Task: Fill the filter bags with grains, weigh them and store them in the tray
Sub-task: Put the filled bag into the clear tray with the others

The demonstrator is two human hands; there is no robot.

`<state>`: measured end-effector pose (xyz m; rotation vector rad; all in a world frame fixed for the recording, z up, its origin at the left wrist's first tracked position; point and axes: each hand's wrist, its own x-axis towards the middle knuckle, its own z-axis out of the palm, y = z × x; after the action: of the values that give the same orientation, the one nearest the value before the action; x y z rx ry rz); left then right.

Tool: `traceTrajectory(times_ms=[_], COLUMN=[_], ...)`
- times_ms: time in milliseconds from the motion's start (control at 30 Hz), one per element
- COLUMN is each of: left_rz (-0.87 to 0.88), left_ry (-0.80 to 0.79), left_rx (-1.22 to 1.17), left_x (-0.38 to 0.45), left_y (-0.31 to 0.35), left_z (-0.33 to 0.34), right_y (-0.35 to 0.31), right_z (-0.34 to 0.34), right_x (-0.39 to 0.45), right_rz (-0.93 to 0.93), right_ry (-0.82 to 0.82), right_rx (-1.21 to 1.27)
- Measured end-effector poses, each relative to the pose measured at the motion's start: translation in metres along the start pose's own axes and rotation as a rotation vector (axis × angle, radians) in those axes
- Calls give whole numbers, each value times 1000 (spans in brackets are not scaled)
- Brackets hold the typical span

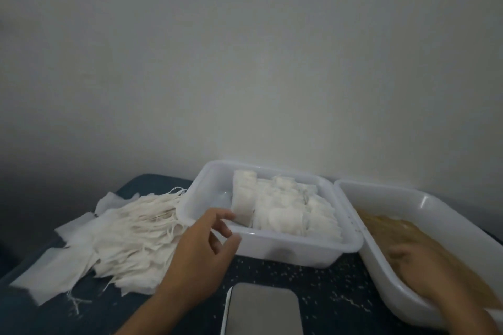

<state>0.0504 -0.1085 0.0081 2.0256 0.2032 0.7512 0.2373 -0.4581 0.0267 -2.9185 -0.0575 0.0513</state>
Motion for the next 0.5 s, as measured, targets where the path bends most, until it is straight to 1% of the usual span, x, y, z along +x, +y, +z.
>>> traceTrajectory(times_ms=[100, 200, 267, 300, 367, 467, 500], left_rz=[-16, -84, -119, -125, -134, -136, -138], left_ry=[-62, -234, -352, -388, -391, -355, -352], left_rx=[42, 154, 252, 296, 329, 385, 408], left_x=[-28, -44, -49, -50, -51, -51, -51], left_y=[-20, -46, -62, -67, -72, -73, -74], left_z=[-5, -13, -19, -20, -19, -11, -9], right_y=[-2, -3, -2, -3, -8, -25, -34], right_z=[-3, -3, -3, -4, -3, 7, 11], right_x=[0, -6, -12, -16, -28, -63, -78], right_rz=[-8, -14, -11, -13, -62, -260, -343], right_ry=[-45, -73, -31, 23, 224, 631, 723], right_rx=[-72, -94, -88, -41, 135, 365, 404])
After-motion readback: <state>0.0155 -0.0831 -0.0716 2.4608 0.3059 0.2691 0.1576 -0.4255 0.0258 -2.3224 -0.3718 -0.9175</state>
